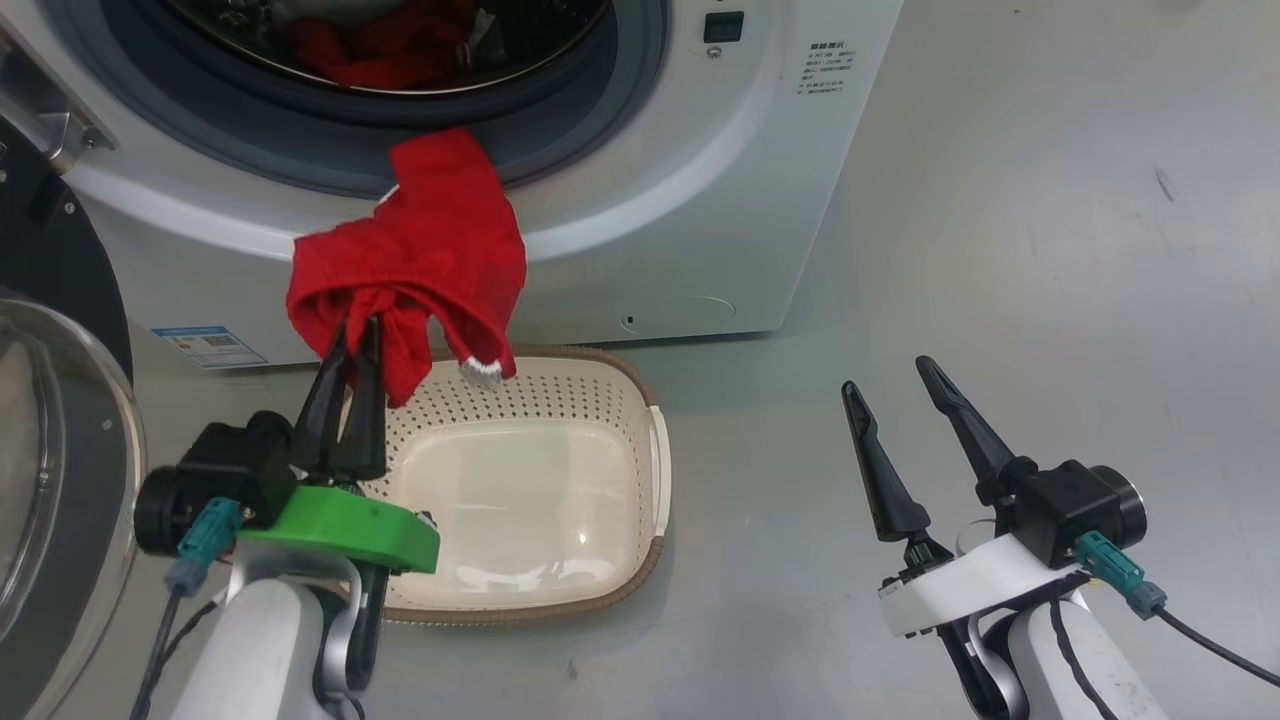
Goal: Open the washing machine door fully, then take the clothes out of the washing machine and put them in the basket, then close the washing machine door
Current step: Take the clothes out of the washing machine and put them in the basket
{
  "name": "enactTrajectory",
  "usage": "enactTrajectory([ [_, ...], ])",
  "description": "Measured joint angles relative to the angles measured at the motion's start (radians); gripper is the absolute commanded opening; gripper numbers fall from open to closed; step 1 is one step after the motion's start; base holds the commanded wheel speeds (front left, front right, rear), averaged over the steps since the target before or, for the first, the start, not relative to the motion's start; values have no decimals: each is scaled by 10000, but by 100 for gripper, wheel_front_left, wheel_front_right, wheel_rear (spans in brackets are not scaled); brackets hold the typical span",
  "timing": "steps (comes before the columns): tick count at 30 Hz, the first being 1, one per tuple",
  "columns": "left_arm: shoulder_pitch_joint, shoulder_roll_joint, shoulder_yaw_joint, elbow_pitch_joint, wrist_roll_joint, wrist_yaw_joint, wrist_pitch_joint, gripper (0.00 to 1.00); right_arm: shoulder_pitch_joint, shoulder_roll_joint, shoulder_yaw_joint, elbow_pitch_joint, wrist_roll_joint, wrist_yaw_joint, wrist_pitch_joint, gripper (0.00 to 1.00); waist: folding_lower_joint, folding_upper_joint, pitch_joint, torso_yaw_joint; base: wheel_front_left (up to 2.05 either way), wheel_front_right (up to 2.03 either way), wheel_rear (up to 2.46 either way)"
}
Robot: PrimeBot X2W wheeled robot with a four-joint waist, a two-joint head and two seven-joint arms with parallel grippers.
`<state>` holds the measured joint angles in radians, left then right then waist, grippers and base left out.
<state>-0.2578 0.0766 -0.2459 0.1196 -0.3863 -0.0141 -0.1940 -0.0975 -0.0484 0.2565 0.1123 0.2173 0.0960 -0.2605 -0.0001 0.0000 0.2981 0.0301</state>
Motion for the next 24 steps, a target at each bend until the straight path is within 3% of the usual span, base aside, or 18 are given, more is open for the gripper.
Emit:
enactTrajectory([
  [17,469,-226,-205,1881,-656,184,694,0,-142,-2,259,-408,2,84,0,100,0,0,919,-350,0,0,0],
  [24,-303,-253,-316,3020,-715,184,1049,0,-488,-4,351,-604,21,86,0,100,0,0,1648,-663,0,0,0],
])
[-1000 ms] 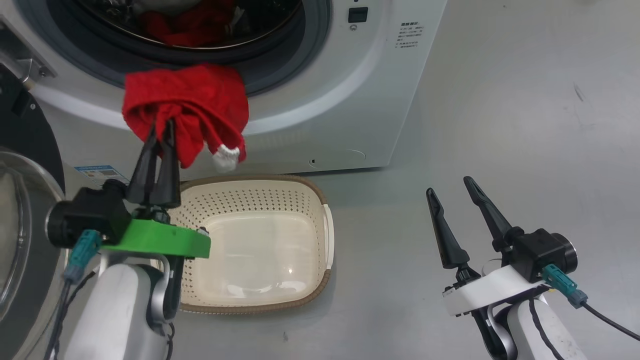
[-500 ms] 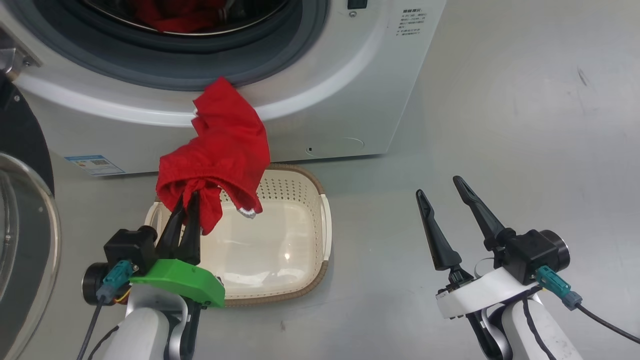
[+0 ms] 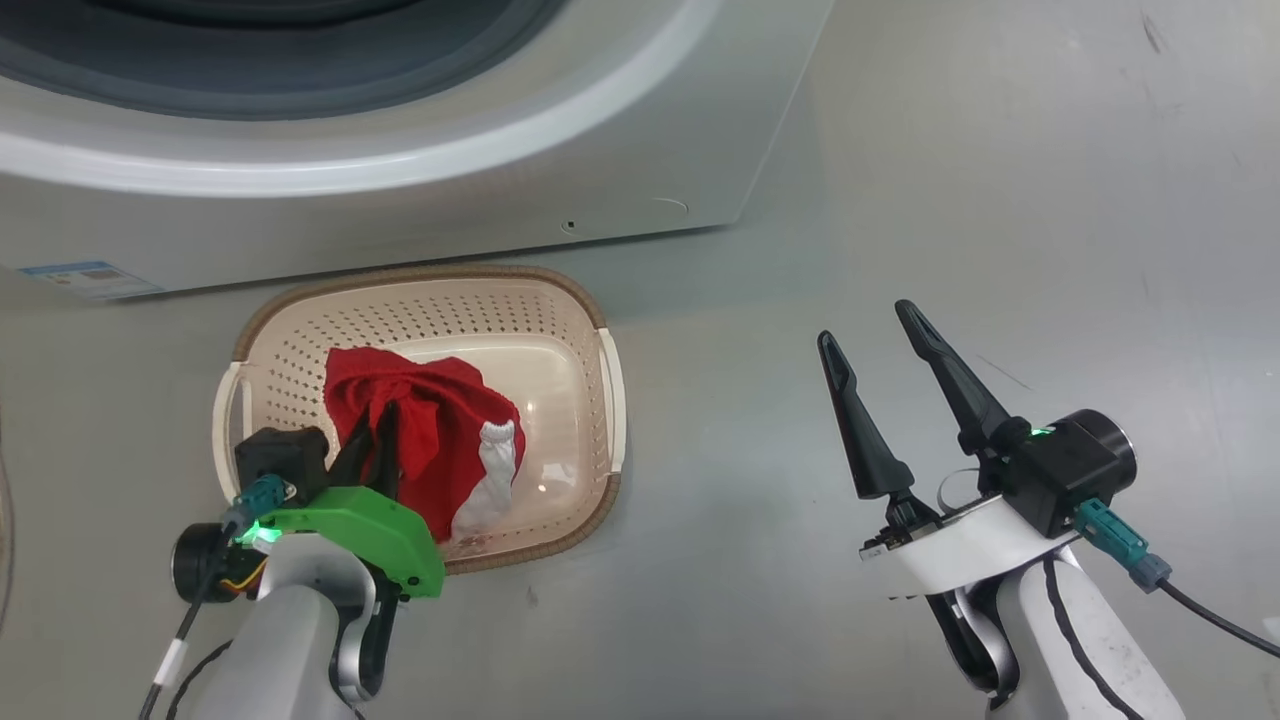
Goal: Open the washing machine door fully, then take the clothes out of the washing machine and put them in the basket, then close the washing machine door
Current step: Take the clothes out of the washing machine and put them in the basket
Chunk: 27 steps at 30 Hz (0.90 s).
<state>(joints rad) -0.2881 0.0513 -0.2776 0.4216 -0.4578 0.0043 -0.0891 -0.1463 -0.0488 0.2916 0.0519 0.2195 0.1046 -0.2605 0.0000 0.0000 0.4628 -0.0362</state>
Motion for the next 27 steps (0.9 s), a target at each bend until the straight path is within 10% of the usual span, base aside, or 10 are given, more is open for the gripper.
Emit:
enactTrajectory([
  [22,-2244,-105,334,3833,-794,-15,884,0,-1188,-4,165,-165,332,77,0,100,0,0,2112,-1013,0,0,0],
  [27,-2507,-128,449,4374,-949,-23,796,43,-1267,-4,165,-48,339,77,0,100,0,0,2134,-1031,0,0,0],
])
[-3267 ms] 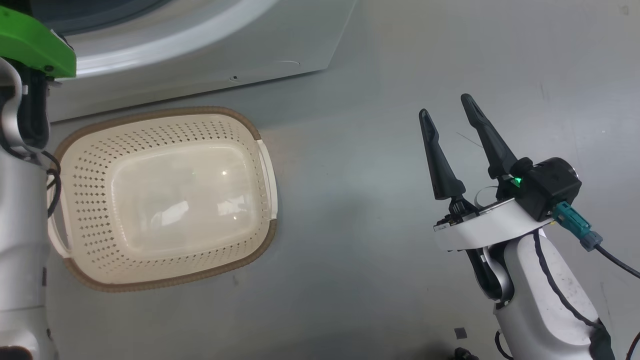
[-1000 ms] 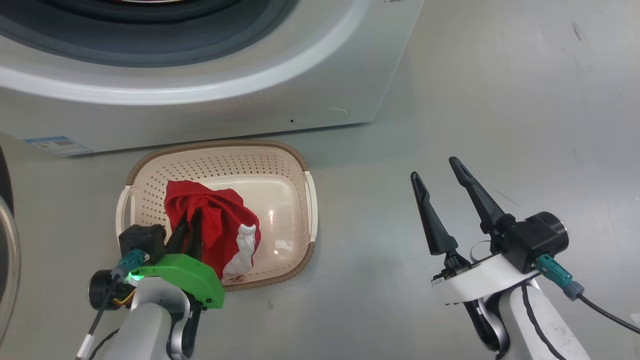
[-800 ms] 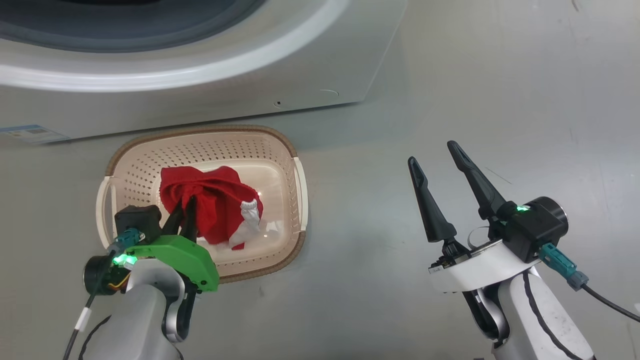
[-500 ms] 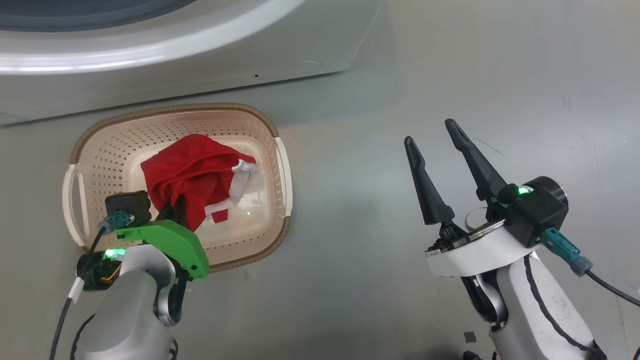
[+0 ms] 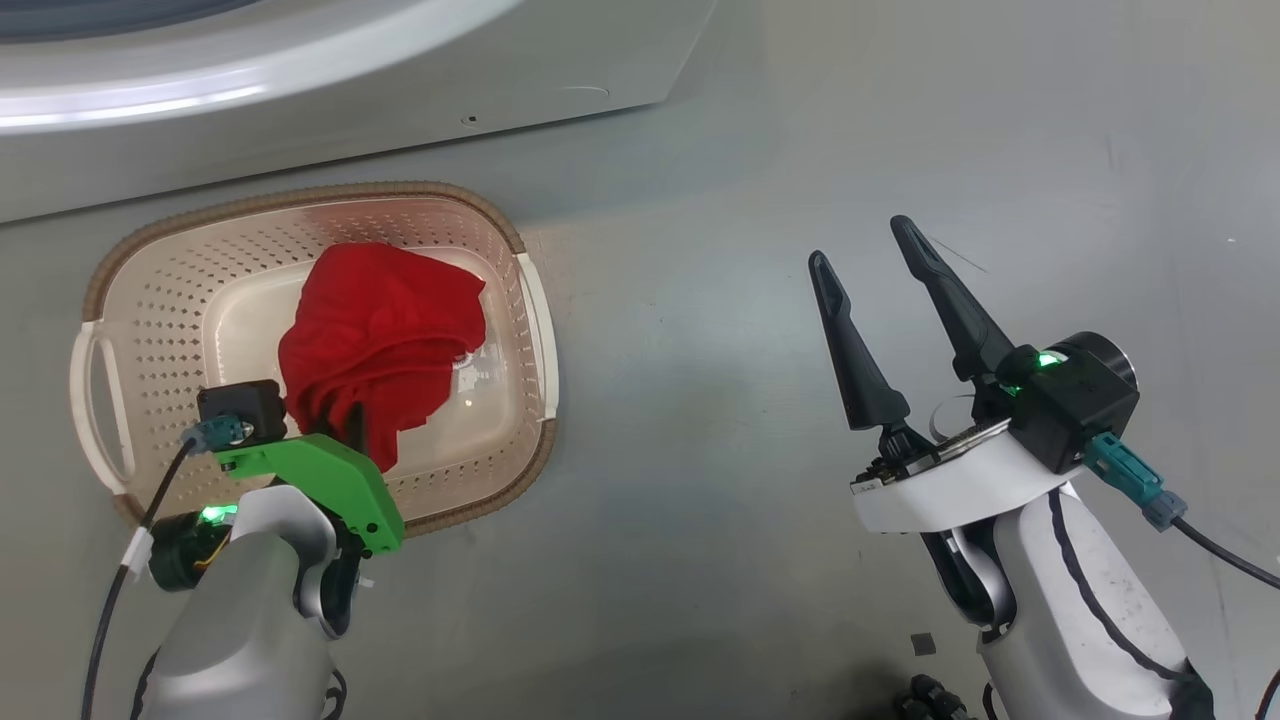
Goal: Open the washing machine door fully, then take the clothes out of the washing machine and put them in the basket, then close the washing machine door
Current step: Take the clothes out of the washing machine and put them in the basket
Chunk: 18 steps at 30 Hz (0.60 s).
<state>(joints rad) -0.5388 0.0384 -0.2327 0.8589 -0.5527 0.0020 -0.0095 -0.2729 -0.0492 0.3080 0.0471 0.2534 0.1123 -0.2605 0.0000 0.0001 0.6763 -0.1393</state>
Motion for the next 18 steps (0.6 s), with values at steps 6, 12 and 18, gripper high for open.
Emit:
enactTrajectory([
  [6,-97,-17,82,520,-67,4,-518,100,-77,0,0,219,2,8,0,100,0,0,-218,-1,0,0,0],
  [12,-108,-29,19,832,-186,-48,-1124,100,-70,-2,-109,374,4,8,0,100,0,0,-542,42,0,0,0],
  [18,-113,-52,-217,940,54,-79,-2006,100,-50,0,-207,545,2,8,0,100,0,0,-955,145,0,0,0],
])
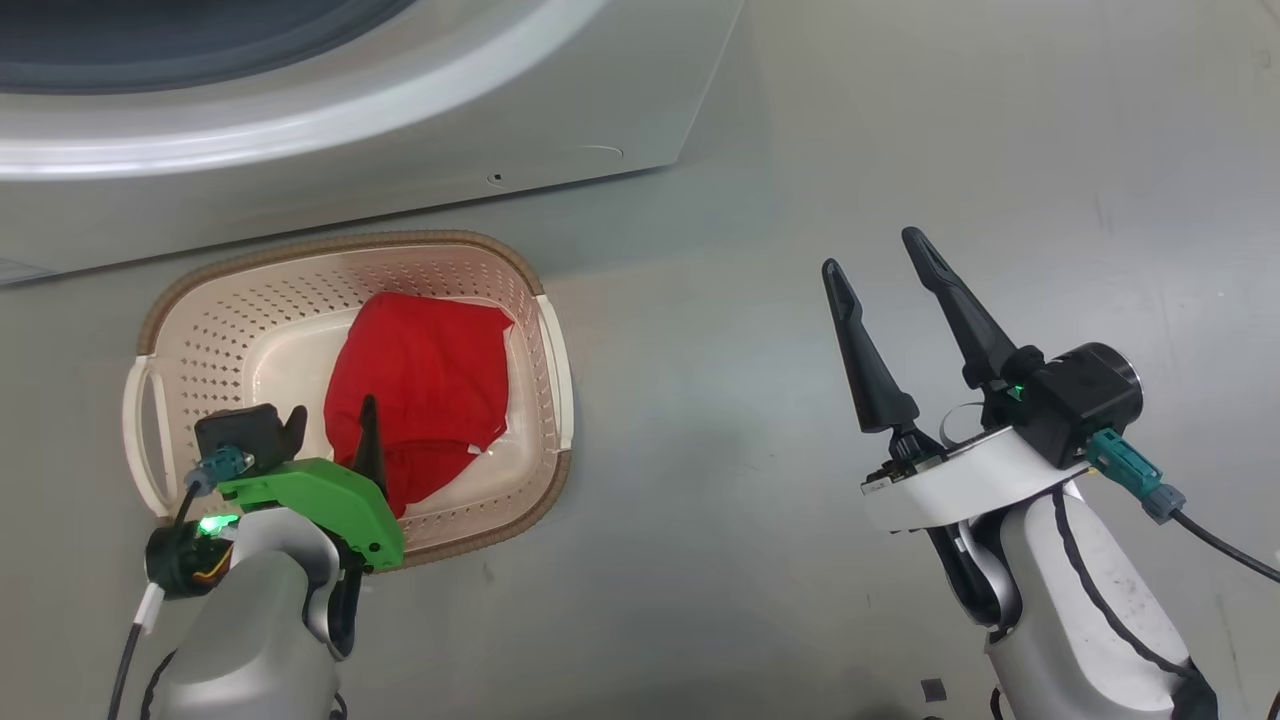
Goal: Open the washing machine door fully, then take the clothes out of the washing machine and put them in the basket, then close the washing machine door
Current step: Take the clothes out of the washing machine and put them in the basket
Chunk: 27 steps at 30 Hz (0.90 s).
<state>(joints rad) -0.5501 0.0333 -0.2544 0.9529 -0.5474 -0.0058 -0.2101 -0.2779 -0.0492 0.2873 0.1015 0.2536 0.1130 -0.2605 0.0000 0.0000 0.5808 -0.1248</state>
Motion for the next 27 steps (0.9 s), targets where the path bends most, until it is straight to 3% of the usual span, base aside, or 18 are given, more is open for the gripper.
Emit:
enactTrajectory([
  [16,0,-21,-222,-940,483,-96,-420,100,593,-15,-767,466,-84,-19,0,100,0,0,-1403,544,0,0,0],
  [27,447,-48,226,-3081,1024,-90,-418,100,1088,-48,-936,631,-111,-29,0,100,0,0,-2370,958,0,0,0],
])
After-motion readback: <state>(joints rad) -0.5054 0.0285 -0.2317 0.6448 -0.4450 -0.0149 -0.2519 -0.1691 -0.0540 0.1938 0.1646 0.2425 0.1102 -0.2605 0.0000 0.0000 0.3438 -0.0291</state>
